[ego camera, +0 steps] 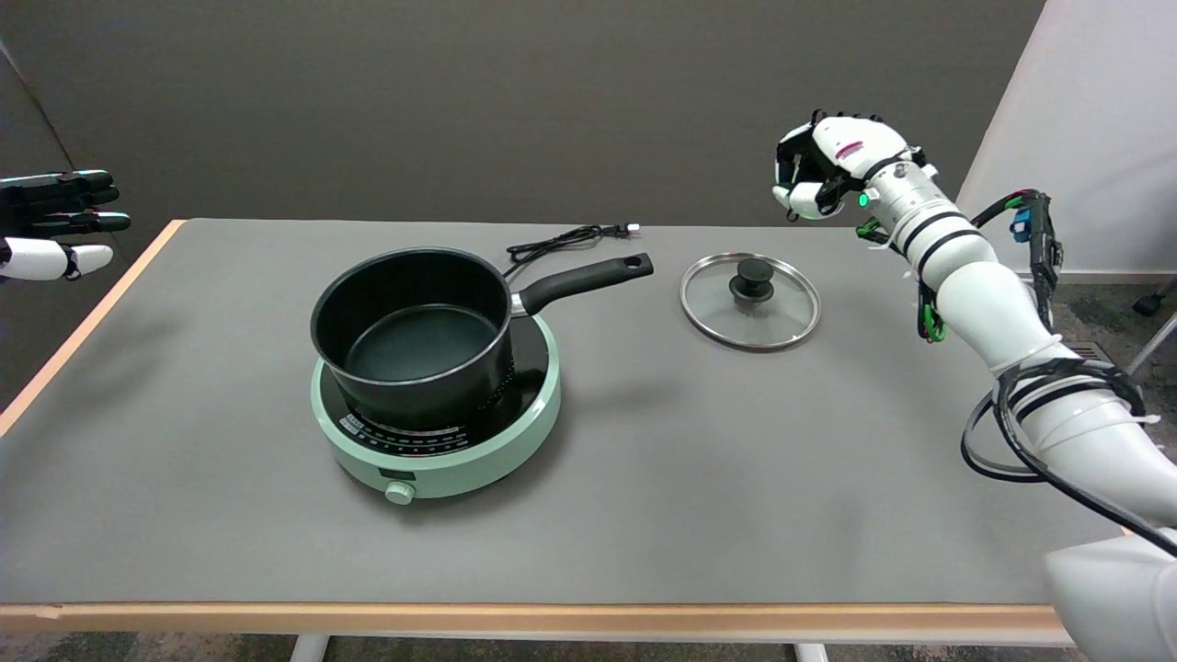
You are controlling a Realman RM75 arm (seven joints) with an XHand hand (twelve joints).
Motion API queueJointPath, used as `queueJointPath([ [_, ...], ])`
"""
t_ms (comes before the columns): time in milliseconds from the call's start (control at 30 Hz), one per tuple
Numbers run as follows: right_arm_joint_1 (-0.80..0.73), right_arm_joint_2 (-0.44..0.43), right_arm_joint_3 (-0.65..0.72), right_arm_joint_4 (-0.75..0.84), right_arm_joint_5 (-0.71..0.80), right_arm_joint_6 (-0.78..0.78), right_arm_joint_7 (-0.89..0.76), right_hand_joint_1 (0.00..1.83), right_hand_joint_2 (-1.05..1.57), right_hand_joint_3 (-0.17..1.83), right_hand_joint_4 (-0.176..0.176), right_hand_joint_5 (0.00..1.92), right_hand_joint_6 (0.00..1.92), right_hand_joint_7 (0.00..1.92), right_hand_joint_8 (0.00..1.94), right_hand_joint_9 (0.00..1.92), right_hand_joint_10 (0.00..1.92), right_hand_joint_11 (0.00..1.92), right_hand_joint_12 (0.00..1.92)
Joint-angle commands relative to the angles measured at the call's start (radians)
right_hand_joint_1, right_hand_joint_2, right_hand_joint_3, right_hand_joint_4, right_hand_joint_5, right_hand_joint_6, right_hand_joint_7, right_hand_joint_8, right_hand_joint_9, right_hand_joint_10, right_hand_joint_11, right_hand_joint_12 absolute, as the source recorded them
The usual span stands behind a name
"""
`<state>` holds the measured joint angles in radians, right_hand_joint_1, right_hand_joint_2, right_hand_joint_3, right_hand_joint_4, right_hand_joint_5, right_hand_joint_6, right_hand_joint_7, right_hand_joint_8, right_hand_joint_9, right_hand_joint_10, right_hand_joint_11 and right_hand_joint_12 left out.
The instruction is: Pick up the pot lid.
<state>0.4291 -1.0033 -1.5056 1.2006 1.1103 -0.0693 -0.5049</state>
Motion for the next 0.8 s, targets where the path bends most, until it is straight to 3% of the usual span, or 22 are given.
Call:
queueJointPath([
  [33,-0.013,0.001,0.009,0.036,-0.019,0.121,0.002,0.77,0.74,0.76,0.104,0.76,0.76,0.95,0.49,0.87,0.83,0.62,1.39],
  [167,-0.011,0.001,0.008,0.053,-0.075,0.121,0.006,0.79,0.71,0.80,0.083,0.73,0.59,0.88,0.37,0.83,0.76,0.60,1.35],
  [200,-0.011,0.001,0.006,0.056,-0.084,0.121,0.007,0.77,0.66,0.92,0.080,0.68,0.51,0.80,0.31,0.78,0.70,0.54,1.29],
  [267,-0.014,0.001,0.003,0.057,-0.088,0.127,0.007,0.81,0.62,0.90,0.086,0.63,0.33,0.69,0.24,0.67,0.50,0.44,1.09],
  [367,-0.025,-0.001,0.007,0.053,-0.088,0.159,0.008,0.75,0.51,0.93,0.068,0.47,0.20,0.54,0.18,0.49,0.38,0.25,0.68],
  [400,-0.030,-0.001,0.008,0.051,-0.087,0.182,0.014,0.72,0.48,0.93,0.064,0.43,0.18,0.49,0.17,0.44,0.36,0.21,0.63],
  [567,-0.045,-0.003,0.009,0.039,-0.081,0.266,0.072,0.71,0.47,0.93,0.061,0.41,0.17,0.48,0.17,0.44,0.35,0.19,0.61],
  [800,-0.019,0.025,-0.049,-0.026,-0.123,0.175,0.138,0.75,0.51,0.92,0.061,0.46,0.20,0.54,0.19,0.54,0.34,0.27,0.65],
])
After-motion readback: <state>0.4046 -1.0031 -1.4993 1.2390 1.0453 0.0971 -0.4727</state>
